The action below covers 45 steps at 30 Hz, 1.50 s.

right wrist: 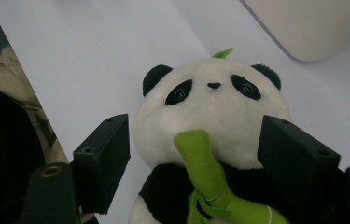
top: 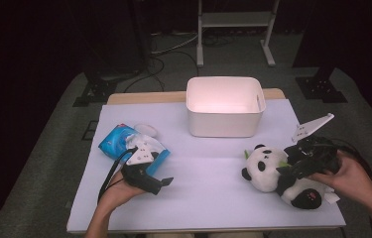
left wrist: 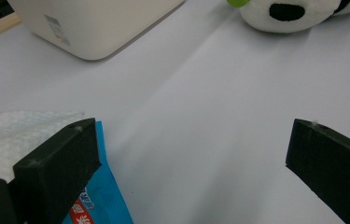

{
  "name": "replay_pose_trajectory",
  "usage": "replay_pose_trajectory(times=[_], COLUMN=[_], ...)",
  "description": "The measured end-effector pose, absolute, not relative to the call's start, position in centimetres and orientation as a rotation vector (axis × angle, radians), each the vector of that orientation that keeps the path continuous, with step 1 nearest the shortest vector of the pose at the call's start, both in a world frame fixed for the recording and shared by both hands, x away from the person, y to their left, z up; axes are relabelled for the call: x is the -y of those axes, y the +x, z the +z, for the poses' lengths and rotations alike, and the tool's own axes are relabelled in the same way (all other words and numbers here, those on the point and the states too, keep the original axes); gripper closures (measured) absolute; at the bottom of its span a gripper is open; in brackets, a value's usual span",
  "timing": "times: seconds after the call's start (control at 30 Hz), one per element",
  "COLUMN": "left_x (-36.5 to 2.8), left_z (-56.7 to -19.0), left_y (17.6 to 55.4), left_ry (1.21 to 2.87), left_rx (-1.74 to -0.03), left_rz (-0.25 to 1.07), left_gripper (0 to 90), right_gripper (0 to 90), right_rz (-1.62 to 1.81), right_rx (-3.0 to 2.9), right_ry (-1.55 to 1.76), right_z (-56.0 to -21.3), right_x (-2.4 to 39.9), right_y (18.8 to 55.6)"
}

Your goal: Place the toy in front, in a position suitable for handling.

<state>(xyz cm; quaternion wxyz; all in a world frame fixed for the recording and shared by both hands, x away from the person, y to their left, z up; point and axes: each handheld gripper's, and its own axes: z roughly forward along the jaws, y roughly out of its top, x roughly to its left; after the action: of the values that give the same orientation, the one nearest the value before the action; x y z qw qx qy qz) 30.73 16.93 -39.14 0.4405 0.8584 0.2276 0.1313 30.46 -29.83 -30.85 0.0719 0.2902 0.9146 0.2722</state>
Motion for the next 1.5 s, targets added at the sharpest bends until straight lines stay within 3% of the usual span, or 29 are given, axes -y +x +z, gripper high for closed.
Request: replay_pose_trajectory(times=[0.4,0.97,1.5], left_x=[-16.9,-16.9,-17.1], left_z=[-39.2,-39.5,-39.5], left_y=[30.7,30.8,31.0], left_ry=[2.134,2.138,2.134], left_rx=[-0.567,-0.573,-0.584], left_rz=[0.326,0.315,0.320], left_gripper=[2.2,2.1,2.2], right_gripper=[33.5,63.1,70.6], right_rz=[0.787,0.806,0.871], right_rx=[-2.765,-2.776,-2.770], right_ry=[0.893,0.898,0.868], right_z=[-32.1,-33.6,-33.1], right_x=[30.9,31.7,32.7], right_y=[30.5,30.6,31.2])
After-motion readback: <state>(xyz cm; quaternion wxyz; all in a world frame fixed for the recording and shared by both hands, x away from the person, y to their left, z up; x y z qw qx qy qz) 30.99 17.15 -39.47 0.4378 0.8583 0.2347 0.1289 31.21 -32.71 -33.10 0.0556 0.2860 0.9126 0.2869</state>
